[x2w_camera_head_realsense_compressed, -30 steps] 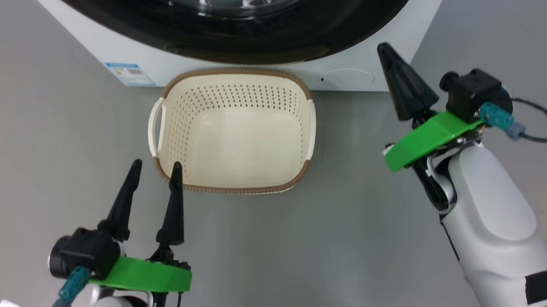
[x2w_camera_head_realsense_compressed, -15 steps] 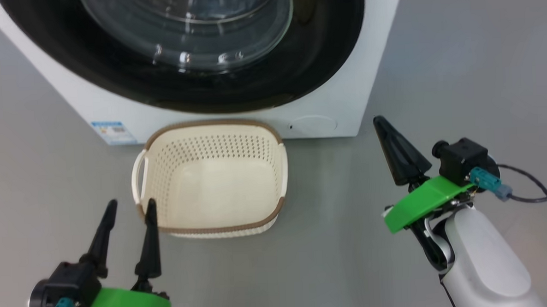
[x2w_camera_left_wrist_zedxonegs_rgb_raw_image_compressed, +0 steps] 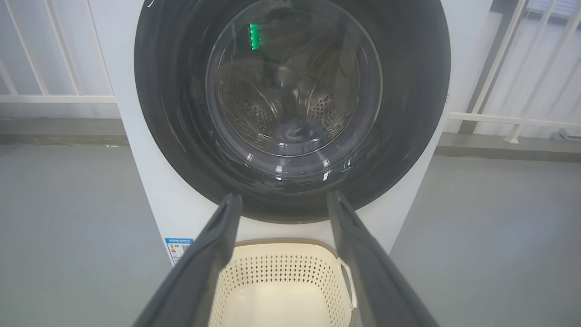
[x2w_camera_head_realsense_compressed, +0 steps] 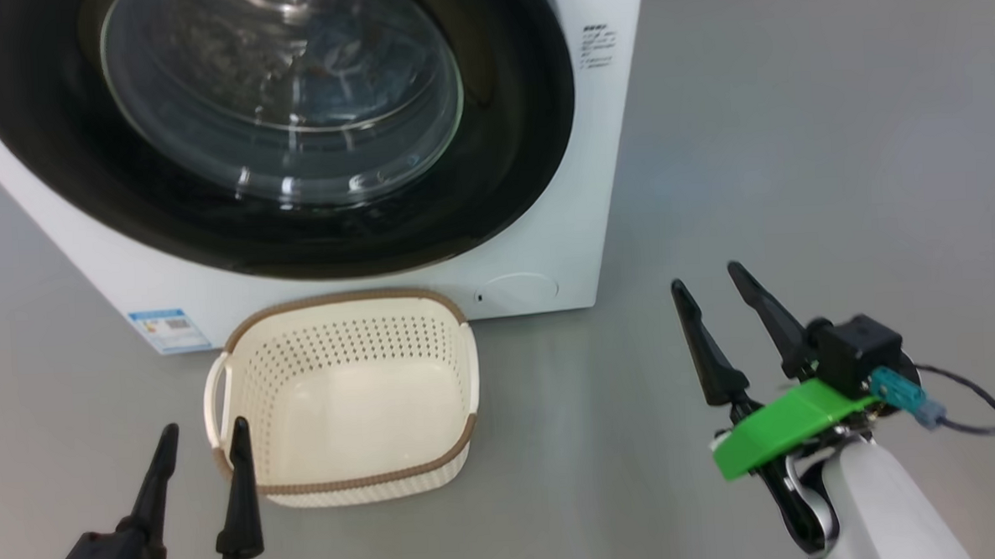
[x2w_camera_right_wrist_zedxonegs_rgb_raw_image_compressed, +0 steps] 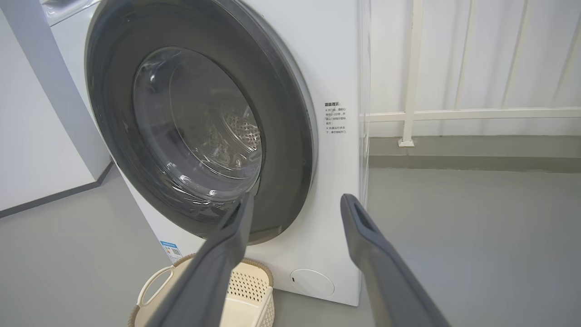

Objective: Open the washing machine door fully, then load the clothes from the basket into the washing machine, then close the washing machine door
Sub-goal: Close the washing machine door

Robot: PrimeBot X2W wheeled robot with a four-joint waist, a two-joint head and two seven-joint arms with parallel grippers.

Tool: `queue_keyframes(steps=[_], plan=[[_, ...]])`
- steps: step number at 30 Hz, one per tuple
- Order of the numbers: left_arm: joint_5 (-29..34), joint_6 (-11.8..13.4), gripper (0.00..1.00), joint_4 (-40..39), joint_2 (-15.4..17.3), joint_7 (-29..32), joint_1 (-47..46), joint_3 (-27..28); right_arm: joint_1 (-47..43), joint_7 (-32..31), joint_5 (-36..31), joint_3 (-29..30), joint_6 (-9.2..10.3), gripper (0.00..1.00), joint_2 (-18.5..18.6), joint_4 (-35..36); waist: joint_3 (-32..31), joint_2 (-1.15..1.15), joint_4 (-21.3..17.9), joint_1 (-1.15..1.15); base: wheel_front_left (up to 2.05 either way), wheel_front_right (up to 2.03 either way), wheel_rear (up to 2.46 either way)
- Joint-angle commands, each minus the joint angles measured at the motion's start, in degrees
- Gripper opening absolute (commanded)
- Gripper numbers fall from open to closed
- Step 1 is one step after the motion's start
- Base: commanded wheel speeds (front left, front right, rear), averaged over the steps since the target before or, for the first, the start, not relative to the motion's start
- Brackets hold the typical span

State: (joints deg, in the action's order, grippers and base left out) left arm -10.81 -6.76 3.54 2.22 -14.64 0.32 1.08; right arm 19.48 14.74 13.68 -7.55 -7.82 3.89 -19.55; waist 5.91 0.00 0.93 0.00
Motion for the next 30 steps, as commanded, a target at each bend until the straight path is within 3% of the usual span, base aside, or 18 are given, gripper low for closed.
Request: queue_keyframes(steps=[1, 14, 30], plan=[[0.2, 0.6, 1.00, -1.6, 0.7, -0.4, -0.1, 2.4, -1.2, 0.1, -0.8, -0.7, 0.33, 1.00, -0.5, 1.9, -1.7, 0.00, -1.6, 0.00, 0.00, 0.00, 0.00], [1.5, 2.8, 1.00, -2.0, 0.7, -0.4, 2.1, 3.6, -7.7, -0.5, -1.6, 1.9, 0.33, 1.00, -0.9, 5.0, -3.7, 0.00, -2.8, 0.00, 0.00, 0.00, 0.00], [1.8, 4.8, 1.00, -2.1, 0.7, -0.4, 3.4, 3.5, -9.7, -0.9, -2.2, 2.7, 0.33, 1.00, -1.0, 6.7, -4.2, 0.00, -2.9, 0.00, 0.00, 0.00, 0.00]])
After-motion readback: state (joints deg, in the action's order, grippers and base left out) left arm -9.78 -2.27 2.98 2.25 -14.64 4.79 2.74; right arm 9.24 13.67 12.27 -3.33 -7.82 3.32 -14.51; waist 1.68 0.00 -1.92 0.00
